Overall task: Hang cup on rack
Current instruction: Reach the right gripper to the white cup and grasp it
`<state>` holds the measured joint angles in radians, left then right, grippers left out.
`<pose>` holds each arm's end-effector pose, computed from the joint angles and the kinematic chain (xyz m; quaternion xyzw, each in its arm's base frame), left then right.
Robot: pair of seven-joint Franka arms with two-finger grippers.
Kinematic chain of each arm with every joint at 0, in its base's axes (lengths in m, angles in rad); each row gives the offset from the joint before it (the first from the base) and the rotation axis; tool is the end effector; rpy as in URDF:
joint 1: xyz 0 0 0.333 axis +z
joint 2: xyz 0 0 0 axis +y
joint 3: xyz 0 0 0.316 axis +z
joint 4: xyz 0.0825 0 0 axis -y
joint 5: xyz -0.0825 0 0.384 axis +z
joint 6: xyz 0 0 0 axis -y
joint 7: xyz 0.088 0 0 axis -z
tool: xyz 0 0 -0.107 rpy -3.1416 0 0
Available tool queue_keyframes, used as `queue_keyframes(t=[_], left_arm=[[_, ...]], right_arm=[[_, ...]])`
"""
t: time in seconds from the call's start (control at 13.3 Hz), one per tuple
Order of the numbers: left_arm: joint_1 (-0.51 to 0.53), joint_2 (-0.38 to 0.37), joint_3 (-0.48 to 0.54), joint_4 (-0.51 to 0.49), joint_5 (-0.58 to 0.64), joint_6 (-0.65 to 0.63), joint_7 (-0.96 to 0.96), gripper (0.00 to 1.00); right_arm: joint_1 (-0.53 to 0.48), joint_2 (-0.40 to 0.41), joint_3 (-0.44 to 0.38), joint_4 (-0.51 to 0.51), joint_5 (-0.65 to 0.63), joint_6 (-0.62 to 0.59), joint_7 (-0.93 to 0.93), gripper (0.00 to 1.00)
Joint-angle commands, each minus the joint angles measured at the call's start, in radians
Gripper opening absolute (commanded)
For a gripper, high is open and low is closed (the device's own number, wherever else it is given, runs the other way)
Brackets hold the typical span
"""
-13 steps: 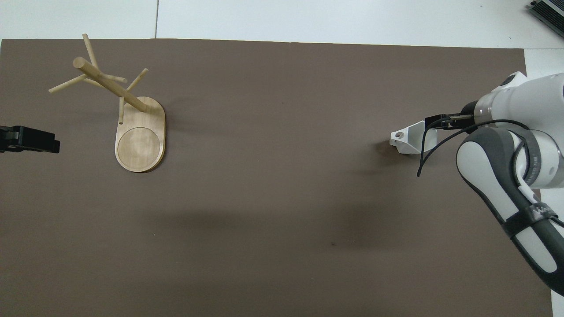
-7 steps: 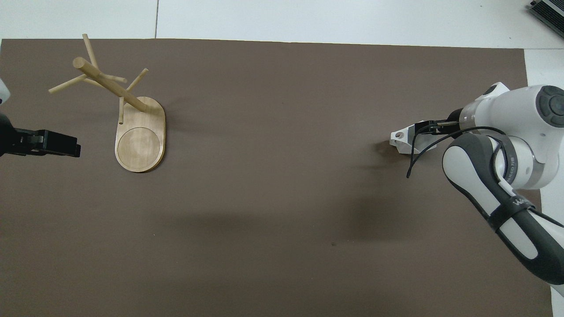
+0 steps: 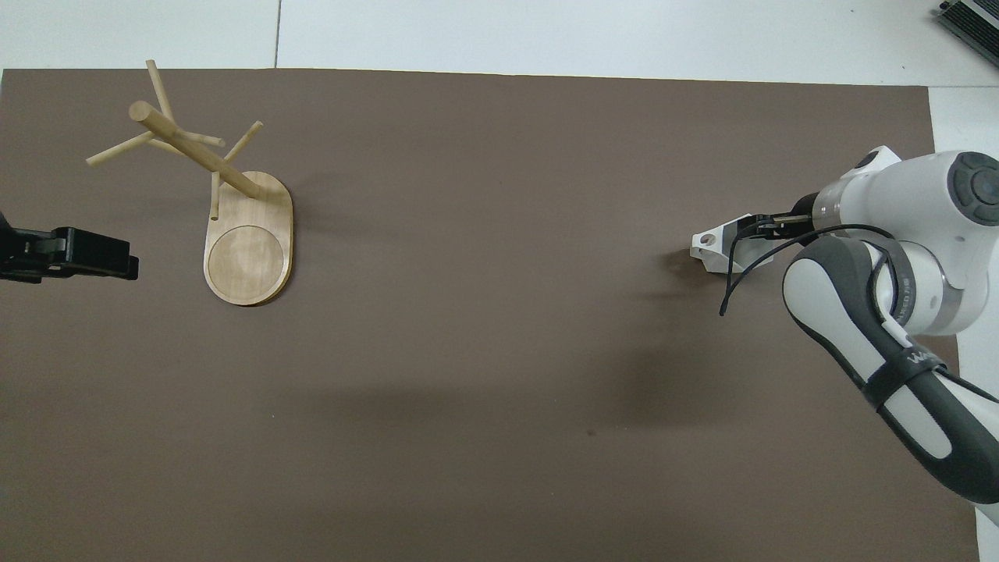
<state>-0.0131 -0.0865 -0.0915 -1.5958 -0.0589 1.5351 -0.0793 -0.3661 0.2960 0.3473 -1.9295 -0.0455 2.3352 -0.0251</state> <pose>0.5201 -0.0635 0.6561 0.9995 -0.0139 0.0103 0.0265 0.6244 -0.0236 0.3564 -0.9974 -0.0077 -0.0647 0.0304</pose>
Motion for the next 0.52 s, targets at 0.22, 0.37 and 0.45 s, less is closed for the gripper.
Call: queue_keyframes(t=[0.22, 0.37, 0.45], left_arm=[[-0.008, 0.010, 0.006, 0.017, -0.007, 0.003, -0.017, 1.00], [-0.007, 0.010, 0.006, 0.017, -0.007, -0.004, -0.010, 1.00], [-0.008, 0.010, 0.006, 0.017, -0.007, -0.003, -0.011, 1.00]], right_arm=[[0.009, -0.003, 0.004, -0.009, 0.003, 0.016, 0.014, 0.39], [0.010, -0.003, 0.006, -0.009, 0.004, 0.013, 0.014, 0.23], [0.010, -0.003, 0.006, -0.009, 0.004, 0.012, 0.014, 0.19]])
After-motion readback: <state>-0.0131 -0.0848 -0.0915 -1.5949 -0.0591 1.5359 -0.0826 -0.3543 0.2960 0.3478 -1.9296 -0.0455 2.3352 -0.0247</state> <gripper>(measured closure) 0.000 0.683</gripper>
